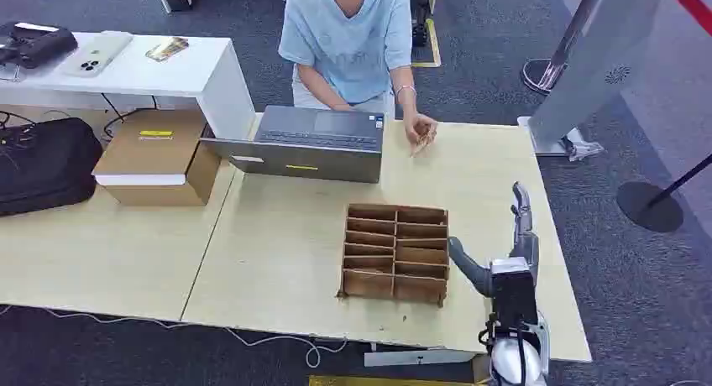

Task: Pass the card to the sensor for recognition and then transmit it.

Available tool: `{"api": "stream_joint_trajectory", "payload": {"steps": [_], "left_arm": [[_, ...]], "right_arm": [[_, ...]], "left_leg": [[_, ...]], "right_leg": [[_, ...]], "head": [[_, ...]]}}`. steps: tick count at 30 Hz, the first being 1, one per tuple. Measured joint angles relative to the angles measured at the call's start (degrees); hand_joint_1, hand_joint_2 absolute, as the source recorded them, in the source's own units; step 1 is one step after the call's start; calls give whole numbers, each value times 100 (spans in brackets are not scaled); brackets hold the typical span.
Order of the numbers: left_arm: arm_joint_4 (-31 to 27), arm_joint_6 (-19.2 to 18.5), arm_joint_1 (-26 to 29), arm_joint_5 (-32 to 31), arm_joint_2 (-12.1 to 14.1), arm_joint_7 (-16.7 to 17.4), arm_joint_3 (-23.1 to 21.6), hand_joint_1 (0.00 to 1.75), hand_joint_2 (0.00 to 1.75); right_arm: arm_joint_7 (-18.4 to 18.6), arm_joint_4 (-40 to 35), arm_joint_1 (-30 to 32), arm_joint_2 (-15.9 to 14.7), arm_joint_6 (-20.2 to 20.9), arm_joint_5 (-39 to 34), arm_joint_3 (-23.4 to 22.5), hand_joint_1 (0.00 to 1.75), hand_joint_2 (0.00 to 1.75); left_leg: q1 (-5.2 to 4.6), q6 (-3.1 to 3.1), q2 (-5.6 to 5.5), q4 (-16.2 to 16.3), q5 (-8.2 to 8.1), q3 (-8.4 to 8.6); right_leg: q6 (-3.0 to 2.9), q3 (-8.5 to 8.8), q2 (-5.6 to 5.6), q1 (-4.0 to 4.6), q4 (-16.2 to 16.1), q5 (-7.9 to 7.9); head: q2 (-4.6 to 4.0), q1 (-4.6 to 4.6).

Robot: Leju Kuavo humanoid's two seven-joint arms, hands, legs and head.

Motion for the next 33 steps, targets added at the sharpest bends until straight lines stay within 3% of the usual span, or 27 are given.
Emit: {"api": "stream_joint_trajectory", "payload": {"steps": [8,19,27,33], "left_arm": [[0,-72,-27,-46,0,0,0,0,0],[0,-87,-53,-57,-4,2,0,0,0],[0,-85,-48,-61,-4,98,0,0,0],[0,-79,-44,-81,-4,111,0,0,0]], "right_arm": [[273,-164,-97,15,-821,1593,274,0,175],[371,-443,-113,31,-936,1673,446,0,175],[472,-898,276,31,-1520,2470,324,0,175],[560,-1130,584,31,-1634,2837,284,0,175]], "left_leg": [[0,0,0,0,0,0],[0,1,0,0,1,1],[0,0,1,0,-1,0],[0,0,0,0,0,0]], "right_leg": [[0,0,0,0,1,0],[0,0,0,0,0,0],[0,-1,0,0,-1,-1],[0,0,0,0,0,-1]], "head": [[0,0],[0,2],[0,0],[0,2]]}}
